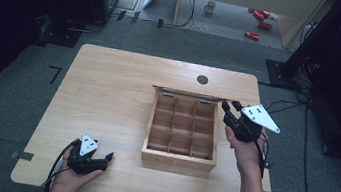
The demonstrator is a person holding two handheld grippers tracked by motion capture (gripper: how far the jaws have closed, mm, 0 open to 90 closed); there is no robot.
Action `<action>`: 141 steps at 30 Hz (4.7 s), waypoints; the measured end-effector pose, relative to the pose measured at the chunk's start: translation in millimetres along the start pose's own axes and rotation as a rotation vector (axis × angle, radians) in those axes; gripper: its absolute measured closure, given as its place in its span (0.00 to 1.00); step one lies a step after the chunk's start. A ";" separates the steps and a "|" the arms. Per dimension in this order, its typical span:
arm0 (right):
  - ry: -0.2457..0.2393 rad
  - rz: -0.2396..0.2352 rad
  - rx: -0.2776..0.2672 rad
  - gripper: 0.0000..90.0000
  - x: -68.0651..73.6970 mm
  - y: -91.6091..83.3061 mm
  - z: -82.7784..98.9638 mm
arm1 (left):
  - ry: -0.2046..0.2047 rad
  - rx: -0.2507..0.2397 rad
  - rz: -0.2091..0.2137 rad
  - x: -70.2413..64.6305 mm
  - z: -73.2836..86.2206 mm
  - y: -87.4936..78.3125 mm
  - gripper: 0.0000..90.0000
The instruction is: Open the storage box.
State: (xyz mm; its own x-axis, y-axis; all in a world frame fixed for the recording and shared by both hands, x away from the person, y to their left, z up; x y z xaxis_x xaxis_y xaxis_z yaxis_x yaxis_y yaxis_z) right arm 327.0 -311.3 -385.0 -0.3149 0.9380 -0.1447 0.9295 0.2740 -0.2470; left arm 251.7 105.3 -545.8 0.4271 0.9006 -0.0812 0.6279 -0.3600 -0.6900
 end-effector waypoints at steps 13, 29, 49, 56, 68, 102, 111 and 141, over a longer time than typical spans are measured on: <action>0.008 0.028 0.030 0.74 -9.9 20.3 -20.1 | 0.000 0.001 0.000 -0.1 -0.1 0.2 0.29; 0.097 0.023 0.091 0.74 -33.7 68.1 -46.5 | 0.019 0.019 0.014 -1.3 0.3 1.0 0.21; 0.186 0.068 0.142 0.75 -52.6 126.2 -52.4 | 0.022 0.032 0.012 -1.5 1.1 1.7 0.11; 0.196 0.081 0.165 0.75 -55.3 138.2 -52.2 | 0.023 0.032 0.013 -1.3 1.1 1.7 0.11; 0.200 0.087 0.168 0.75 -55.0 139.9 -52.2 | 0.023 0.032 0.013 -1.4 1.1 1.7 0.11; 0.198 -0.032 0.170 0.16 -30.8 66.8 -39.4 | 0.025 0.033 0.011 -1.4 1.2 1.6 0.11; 0.178 -0.030 0.196 0.16 -24.8 46.5 -8.6 | 0.024 0.033 0.010 -1.5 1.3 1.4 0.11; 0.211 0.014 0.241 0.17 -40.4 -41.6 82.0 | 0.023 0.032 0.009 -1.6 1.5 1.3 0.11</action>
State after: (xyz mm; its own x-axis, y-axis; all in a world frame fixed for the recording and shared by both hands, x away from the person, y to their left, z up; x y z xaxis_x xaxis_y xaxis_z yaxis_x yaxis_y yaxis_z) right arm 285.3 -378.0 -447.5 -0.2323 0.9716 0.0457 0.8531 0.2261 -0.4703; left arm 250.8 103.8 -547.5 0.4479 0.8913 -0.0711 0.6031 -0.3599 -0.7119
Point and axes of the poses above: each handheld gripper's, and its own axes: y roughly forward along the jaws, z roughly out of its underside, x roughly to its left, the point moved 4 cm from there along y, roughly forward along the jaws, and after that the axes turned 7 degrees about -y, right-handed, at the moved point
